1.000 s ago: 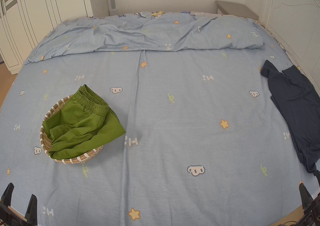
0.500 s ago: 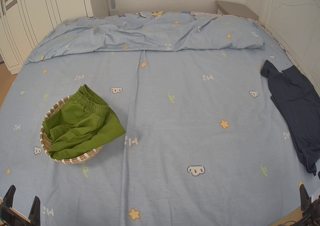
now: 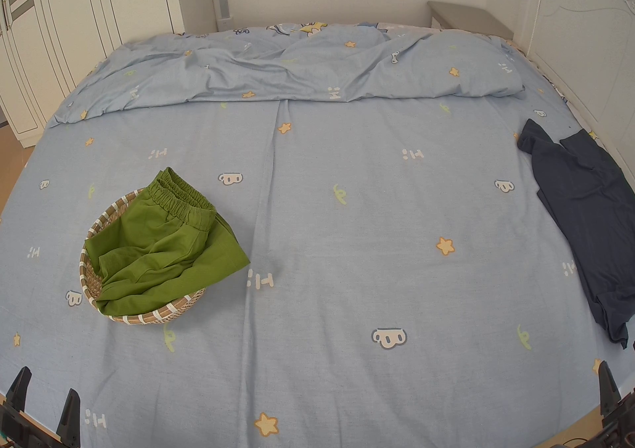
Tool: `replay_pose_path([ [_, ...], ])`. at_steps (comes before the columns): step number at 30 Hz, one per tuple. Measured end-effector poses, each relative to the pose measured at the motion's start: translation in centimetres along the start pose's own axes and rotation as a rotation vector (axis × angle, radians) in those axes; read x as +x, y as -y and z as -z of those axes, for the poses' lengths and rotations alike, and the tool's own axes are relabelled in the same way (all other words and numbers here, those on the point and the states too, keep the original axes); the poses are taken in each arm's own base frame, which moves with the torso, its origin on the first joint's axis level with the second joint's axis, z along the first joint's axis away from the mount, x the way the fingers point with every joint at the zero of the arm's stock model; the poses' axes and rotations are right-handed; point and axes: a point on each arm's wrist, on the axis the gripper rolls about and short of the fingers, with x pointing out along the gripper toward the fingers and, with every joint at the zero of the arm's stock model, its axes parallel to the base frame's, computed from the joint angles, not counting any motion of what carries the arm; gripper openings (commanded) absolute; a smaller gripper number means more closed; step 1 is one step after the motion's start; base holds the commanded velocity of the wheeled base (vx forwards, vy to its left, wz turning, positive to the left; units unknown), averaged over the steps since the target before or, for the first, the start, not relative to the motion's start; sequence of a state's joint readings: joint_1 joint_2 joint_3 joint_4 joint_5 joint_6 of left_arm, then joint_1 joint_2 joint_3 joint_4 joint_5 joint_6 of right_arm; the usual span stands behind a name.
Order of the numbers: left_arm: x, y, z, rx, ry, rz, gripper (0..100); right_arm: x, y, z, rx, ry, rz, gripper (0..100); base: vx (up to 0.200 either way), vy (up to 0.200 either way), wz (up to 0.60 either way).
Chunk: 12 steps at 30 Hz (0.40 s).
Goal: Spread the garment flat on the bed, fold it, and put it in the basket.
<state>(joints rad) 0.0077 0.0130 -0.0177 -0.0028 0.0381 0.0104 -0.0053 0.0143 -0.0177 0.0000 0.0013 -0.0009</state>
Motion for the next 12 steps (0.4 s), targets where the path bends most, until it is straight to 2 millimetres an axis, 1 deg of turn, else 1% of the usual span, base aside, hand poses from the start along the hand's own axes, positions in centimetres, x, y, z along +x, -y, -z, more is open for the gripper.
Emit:
replay_pose_path([
  [12, 0.01, 0.0, 0.0, 0.0, -0.001, 0.0, 100, 0.0, 0.0, 0.0, -0.003, 0.0, -0.001, 100, 0.0, 0.0, 0.0],
])
